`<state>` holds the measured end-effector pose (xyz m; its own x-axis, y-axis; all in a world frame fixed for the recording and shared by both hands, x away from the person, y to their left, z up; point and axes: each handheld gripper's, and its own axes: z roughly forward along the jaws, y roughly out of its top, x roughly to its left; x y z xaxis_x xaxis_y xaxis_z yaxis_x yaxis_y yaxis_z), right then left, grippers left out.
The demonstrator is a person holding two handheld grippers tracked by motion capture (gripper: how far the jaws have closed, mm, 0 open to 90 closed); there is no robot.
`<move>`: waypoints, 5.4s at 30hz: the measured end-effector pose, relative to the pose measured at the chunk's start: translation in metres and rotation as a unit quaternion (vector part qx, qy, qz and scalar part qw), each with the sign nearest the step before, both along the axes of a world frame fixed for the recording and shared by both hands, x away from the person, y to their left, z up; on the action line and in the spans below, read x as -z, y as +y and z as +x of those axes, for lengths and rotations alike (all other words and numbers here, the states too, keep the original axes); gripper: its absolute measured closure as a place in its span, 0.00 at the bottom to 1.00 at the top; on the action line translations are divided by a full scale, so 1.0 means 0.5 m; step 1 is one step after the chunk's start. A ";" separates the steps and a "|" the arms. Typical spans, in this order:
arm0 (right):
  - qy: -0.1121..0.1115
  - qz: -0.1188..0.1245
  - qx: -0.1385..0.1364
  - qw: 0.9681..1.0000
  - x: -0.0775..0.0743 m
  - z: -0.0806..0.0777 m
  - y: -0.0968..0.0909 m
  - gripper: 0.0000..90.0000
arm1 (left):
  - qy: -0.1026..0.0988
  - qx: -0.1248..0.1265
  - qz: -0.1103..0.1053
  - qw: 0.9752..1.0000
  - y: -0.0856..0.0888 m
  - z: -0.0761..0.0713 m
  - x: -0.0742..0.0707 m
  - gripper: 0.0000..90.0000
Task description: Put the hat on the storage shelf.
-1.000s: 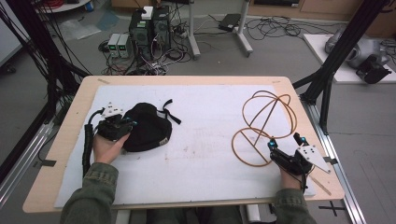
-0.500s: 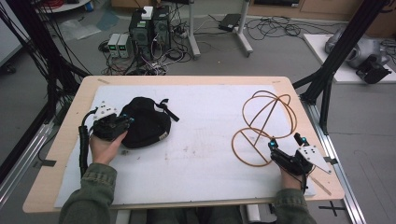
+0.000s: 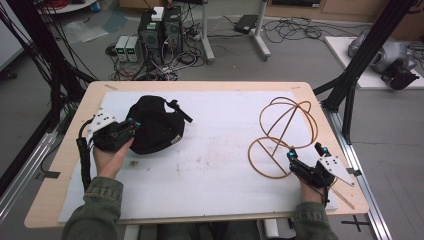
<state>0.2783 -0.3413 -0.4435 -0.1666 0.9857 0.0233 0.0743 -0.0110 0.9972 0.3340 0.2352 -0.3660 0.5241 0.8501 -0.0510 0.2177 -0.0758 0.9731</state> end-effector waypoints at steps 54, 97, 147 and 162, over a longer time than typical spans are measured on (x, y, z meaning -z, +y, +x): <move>-0.003 0.004 -0.004 1.000 -0.002 -0.002 -0.002 0.12 | -0.118 0.075 -0.067 0.988 -0.140 -0.024 -0.157 0.94; -0.005 0.004 -0.006 1.000 -0.002 0.000 -0.005 0.12 | -0.135 0.196 -0.106 0.966 -0.410 0.028 -0.207 0.94; -0.006 0.007 -0.007 1.000 -0.001 0.000 -0.012 0.12 | -0.087 0.292 -0.081 0.949 -0.630 0.053 -0.227 0.94; -0.004 0.003 -0.010 1.000 0.000 0.000 -0.010 0.12 | -0.049 0.313 -0.023 0.948 -0.671 0.048 -0.227 0.94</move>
<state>0.2785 -0.3461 -0.4436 -0.1857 0.9822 0.0282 0.0672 -0.0159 0.9976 0.3581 -0.1004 -0.2527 0.9291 0.3699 -0.0062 0.0531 -0.1168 0.9917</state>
